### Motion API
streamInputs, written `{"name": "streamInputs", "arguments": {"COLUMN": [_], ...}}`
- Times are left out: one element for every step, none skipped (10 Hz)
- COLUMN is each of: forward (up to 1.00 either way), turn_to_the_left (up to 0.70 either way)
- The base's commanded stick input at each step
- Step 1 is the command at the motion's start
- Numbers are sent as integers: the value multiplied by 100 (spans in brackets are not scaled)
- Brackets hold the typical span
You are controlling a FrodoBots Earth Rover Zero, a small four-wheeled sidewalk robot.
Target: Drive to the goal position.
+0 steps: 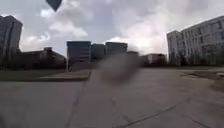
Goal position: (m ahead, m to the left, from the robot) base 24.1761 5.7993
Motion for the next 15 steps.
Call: {"name": "streamInputs", "arguments": {"forward": [70,70,70,70,70,70,70,70,70,70,70,70,70,70,70], "turn_to_the_left": [-3,-21,-29,-23,-10,0,0,0,0,0,0,-2,-3,-4,-2]}}
